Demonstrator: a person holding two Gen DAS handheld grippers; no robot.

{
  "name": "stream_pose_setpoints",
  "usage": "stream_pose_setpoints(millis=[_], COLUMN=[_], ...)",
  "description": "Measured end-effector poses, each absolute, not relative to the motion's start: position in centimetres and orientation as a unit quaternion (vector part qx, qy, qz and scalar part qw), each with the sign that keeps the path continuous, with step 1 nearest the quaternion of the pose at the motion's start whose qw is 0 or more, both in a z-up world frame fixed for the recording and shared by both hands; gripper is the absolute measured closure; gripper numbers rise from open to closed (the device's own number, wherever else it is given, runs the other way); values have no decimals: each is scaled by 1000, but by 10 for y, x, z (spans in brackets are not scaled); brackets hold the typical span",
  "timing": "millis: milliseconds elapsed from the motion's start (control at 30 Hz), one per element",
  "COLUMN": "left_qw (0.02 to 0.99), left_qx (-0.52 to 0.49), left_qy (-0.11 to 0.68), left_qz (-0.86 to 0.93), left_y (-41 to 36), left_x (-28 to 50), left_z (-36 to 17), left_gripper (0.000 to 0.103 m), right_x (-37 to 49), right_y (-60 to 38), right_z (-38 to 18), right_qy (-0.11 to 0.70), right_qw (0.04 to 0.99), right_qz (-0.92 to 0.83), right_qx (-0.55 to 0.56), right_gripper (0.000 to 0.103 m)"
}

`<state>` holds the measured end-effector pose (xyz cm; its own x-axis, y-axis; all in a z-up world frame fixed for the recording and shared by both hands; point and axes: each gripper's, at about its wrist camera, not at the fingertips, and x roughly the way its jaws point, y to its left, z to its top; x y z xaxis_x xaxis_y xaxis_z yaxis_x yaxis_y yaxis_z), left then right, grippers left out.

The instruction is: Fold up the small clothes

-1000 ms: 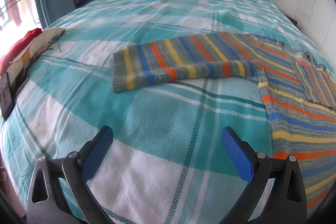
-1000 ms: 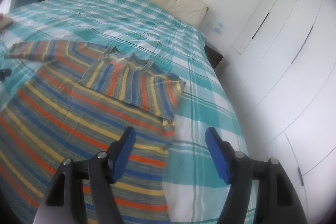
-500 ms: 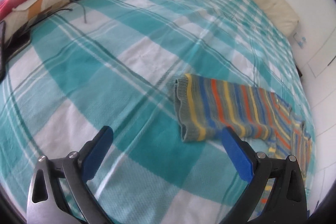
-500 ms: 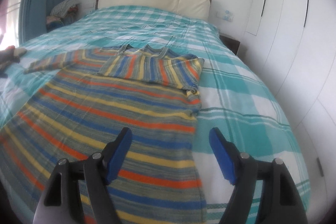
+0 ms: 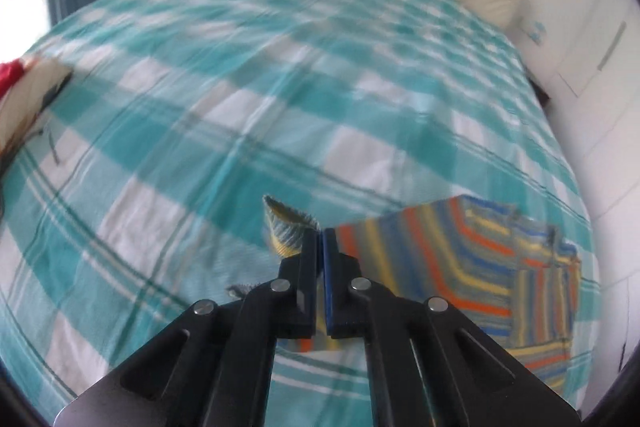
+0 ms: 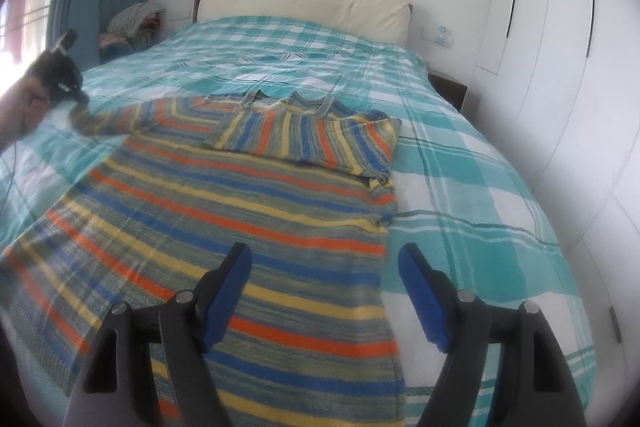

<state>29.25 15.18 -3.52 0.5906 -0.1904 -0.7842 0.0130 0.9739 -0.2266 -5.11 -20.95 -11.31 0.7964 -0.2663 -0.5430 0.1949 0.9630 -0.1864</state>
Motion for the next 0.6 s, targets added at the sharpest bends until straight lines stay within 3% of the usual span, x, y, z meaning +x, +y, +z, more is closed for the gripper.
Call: stream_pose_setpoints(millis=[200,400,433,500,533,567,600], left_qw=[888,854,845,826,822,824,828], left_qx=[-10,60,64,71,75,75,73], left_qy=[417,441,452,480,488,485,478], left_qz=[-193,-271,-279,-287,-283,-281,-283], left_y=[4,-117,-130,-151,-156,-157,-154], left_x=[278,264,263,258,255,251,247], left_z=[25,-14,-26,-49,-57,-59,-58], left_gripper=[102,100,95,64,40,31,30], right_x=[-48,-52,-53,-53,-54,-55,-57], right_y=[-218,-236,-240,-248,-252,-256,-260], right_z=[-112,-110,-110,-110,-109,-108,-108], right_qy=[297,296,296,296,295,295,294], right_qw=[947,946,946,945,945,945,944], right_qz=[-118,-130,-132,-138,-140,-142,-143], right_qx=[-36,-12,-6,9,17,25,32], right_gripper=[28,28,28,28,28,28,28])
